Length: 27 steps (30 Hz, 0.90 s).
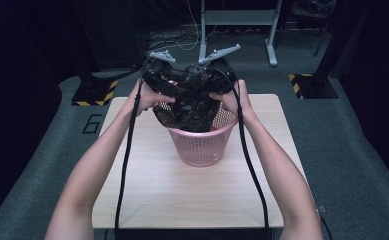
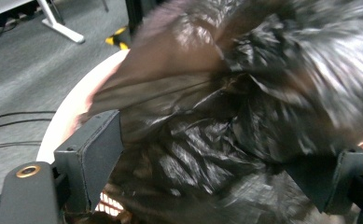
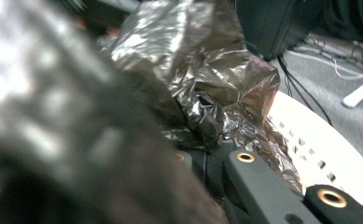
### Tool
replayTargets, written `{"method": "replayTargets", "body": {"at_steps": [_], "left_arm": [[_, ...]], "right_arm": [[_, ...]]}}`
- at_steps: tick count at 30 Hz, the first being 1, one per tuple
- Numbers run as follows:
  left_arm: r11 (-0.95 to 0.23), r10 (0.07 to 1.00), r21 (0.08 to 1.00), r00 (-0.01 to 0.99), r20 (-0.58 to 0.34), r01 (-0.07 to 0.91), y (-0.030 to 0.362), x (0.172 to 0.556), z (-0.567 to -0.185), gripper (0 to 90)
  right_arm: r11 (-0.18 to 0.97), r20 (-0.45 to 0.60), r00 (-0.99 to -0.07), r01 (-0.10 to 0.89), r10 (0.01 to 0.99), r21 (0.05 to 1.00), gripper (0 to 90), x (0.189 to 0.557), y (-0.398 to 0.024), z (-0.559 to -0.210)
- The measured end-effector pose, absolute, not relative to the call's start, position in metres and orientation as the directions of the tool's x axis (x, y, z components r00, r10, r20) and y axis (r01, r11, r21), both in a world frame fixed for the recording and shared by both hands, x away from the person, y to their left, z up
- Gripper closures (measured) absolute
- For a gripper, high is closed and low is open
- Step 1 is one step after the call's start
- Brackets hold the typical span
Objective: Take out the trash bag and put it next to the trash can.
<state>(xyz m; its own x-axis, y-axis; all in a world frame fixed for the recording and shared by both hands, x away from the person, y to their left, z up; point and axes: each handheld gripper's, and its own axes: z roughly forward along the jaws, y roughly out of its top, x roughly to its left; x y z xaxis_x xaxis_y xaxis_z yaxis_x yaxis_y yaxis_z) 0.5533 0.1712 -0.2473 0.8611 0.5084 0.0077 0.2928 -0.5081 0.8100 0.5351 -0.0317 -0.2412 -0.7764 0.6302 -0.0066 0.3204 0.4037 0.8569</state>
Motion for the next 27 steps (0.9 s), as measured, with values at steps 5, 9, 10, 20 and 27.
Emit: {"method": "replayTargets", "body": {"at_steps": [5,9,10,20,27], "left_arm": [[-0.553,0.511,0.789,0.857,0.067,0.268,0.158,0.553,-0.255,26.9],[-0.551,0.507,0.793,0.859,0.071,0.26,0.155,0.554,-0.257,50.2],[-0.557,0.494,0.793,0.866,0.076,0.248,0.154,0.553,-0.258,56.6],[-0.595,0.498,0.771,0.857,0.132,0.227,0.14,0.552,-0.262,85.1],[-0.534,0.561,0.8,0.823,0.092,0.274,0.151,0.558,-0.258,85.6]], "right_arm": [[0.405,-0.01,-0.798,0.294,0.602,0.866,90.0,0.531,-0.023,-0.237],[0.397,0.006,-0.802,0.302,0.598,0.867,90.0,0.531,-0.022,-0.238],[0.395,0.007,-0.799,0.305,0.601,0.867,90.0,0.532,-0.022,-0.238],[0.378,0.06,-0.778,0.369,0.625,0.849,87.2,0.534,-0.036,-0.24],[0.373,0.081,-0.746,0.42,0.661,0.827,39.4,0.529,-0.06,-0.236]]}}
